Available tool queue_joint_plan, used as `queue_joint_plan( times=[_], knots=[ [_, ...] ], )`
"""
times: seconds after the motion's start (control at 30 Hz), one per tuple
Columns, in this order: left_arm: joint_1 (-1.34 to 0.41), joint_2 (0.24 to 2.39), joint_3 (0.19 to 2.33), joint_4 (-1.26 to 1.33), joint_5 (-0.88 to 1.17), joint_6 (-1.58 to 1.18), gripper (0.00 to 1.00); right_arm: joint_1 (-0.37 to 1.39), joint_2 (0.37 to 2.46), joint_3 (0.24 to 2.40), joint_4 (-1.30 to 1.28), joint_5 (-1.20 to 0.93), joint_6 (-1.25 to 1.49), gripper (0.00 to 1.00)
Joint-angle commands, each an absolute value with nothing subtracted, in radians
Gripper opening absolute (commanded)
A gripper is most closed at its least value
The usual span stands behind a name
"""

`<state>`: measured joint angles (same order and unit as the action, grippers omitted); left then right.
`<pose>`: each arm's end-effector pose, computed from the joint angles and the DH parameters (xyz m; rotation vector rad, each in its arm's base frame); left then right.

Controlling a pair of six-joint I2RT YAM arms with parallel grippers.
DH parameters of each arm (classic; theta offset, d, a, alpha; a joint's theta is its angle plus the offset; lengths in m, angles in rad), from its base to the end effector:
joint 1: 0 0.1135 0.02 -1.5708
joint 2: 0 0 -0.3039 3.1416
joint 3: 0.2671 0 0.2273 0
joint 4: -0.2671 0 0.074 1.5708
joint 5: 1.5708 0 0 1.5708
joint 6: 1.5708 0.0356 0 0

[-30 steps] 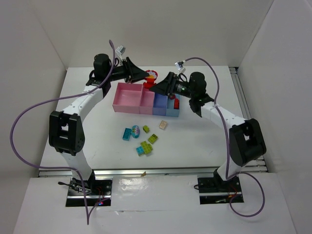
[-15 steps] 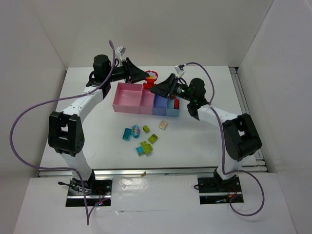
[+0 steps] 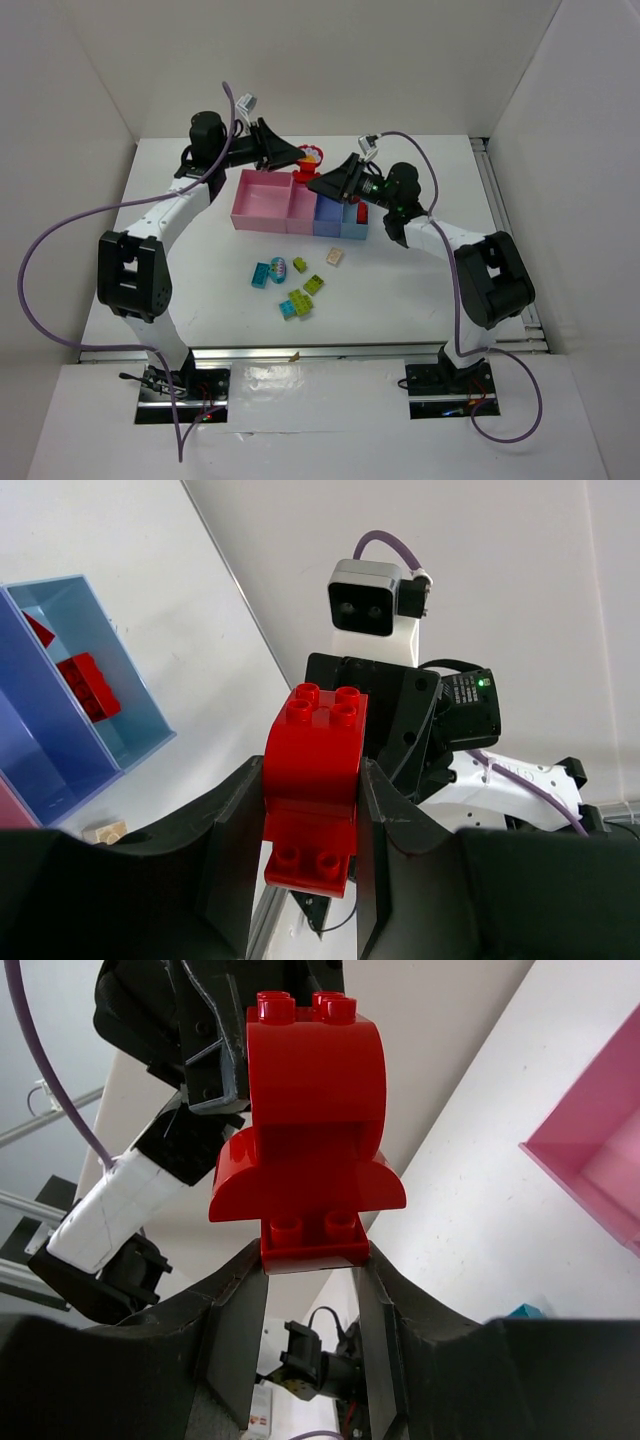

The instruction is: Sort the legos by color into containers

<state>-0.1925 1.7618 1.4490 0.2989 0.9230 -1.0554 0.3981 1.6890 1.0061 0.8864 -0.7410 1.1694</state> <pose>0.3874 -0.1044 0.4002 0.0457 1.8611 -1.6377 0.3243 0.1625 0.3437 -0.1000 1.6863 1.7407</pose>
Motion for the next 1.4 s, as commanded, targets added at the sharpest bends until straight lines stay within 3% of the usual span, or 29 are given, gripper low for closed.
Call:
queue_joint_plan(
  times=[0.0, 0.17, 0.37, 0.63, 0.73, 1.03, 1.2, 1.33, 1.37],
  knots=[
    [-0.196, 1.721, 1.460, 0.272, 0.925, -0.994, 0.00, 0.388, 1.649, 0.996, 0.950, -0.713, 1.147, 0.32],
    [-0.196, 1.721, 1.460, 0.262, 0.934, -0.985, 0.00, 0.388, 1.658, 1.015, 0.960, -0.704, 1.158, 0.56],
    [-0.196, 1.721, 1.460, 0.233, 0.934, -0.966, 0.00, 0.379, 1.667, 1.026, 0.980, -0.681, 1.170, 0.59],
    [-0.196, 1.721, 1.460, 0.233, 0.934, -0.966, 0.00, 0.379, 1.677, 1.026, 0.989, -0.699, 1.189, 0.26],
    [-0.196, 1.730, 1.470, 0.233, 0.916, -0.966, 0.00, 0.370, 1.668, 1.017, 0.928, -0.712, 1.177, 0.19],
    [-0.196, 1.787, 1.540, 0.233, 0.907, -0.999, 0.00, 0.358, 1.543, 0.971, 0.475, -0.726, 0.930, 0.16],
    [-0.196, 1.830, 1.562, 0.244, 0.907, -1.009, 0.00, 0.327, 1.500, 0.951, 0.362, -0.715, 0.850, 0.16],
    [-0.187, 1.850, 1.591, 0.187, 0.882, -0.977, 0.00, 0.302, 1.464, 1.005, 0.179, -0.594, 0.749, 0.16],
    [-0.187, 1.859, 1.617, 0.152, 0.868, -0.929, 0.00, 0.302, 1.450, 1.031, 0.035, -0.533, 0.674, 0.16]
  ],
)
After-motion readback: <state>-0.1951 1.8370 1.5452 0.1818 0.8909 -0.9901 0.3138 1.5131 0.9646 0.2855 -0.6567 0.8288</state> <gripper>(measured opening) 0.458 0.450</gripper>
